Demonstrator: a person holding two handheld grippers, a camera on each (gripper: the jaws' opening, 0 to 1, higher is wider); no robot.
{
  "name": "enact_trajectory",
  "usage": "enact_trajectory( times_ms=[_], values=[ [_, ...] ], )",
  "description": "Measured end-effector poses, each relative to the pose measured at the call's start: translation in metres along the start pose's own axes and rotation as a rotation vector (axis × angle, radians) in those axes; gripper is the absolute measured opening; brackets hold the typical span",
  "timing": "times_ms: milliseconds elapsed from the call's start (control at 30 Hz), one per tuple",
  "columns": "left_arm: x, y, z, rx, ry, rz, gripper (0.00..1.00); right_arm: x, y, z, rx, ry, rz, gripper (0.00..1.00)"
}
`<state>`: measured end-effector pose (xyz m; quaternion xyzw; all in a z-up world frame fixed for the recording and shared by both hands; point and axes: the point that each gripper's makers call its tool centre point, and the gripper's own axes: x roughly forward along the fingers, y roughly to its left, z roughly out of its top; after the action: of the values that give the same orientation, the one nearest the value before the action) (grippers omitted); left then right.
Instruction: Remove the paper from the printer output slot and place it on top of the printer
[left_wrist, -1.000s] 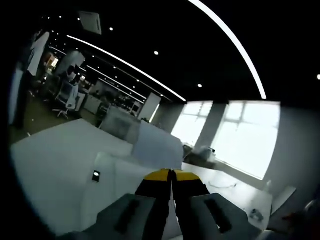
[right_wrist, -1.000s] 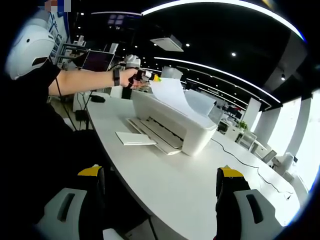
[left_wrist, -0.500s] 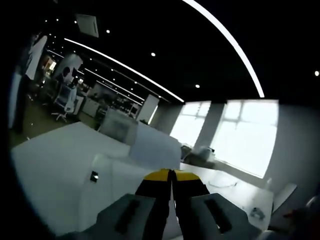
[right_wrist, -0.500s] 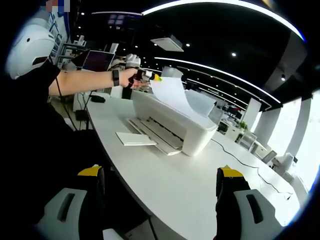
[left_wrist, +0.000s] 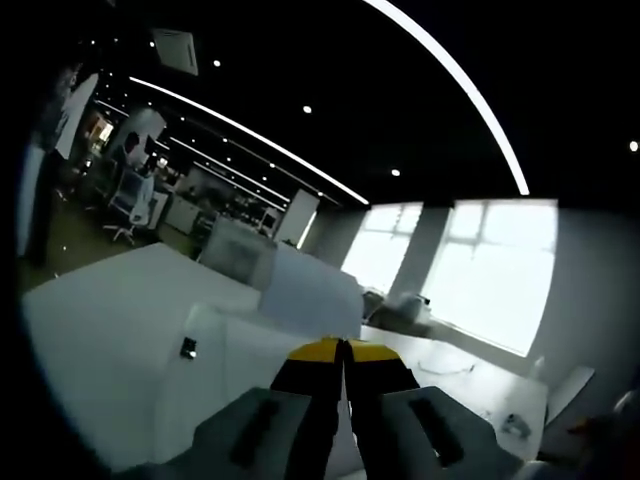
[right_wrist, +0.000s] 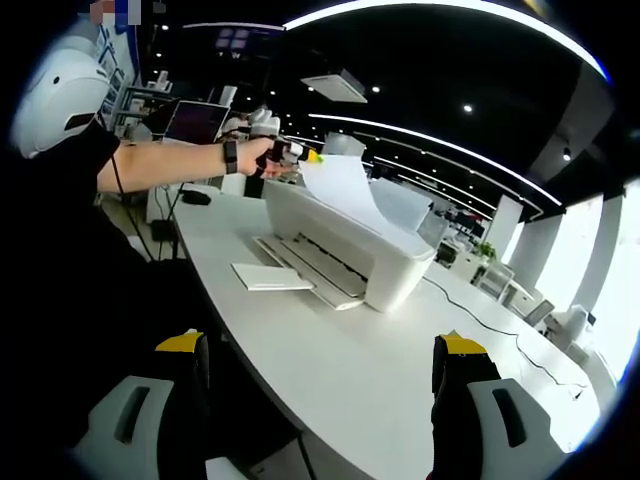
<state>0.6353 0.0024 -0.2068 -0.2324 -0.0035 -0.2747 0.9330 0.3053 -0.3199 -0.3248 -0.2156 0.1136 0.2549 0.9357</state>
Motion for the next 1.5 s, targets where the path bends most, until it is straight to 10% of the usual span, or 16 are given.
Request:
enact_trajectory(
  times_ms=[1500],
  values=[
    [-0.0061, -0.0074, -0.0093, 0.019, -0.001, 0.011, 0.06, -0.0004, -0.0008, -0.0013, 0.003, 0.000, -0.002, 0.88]
  ],
)
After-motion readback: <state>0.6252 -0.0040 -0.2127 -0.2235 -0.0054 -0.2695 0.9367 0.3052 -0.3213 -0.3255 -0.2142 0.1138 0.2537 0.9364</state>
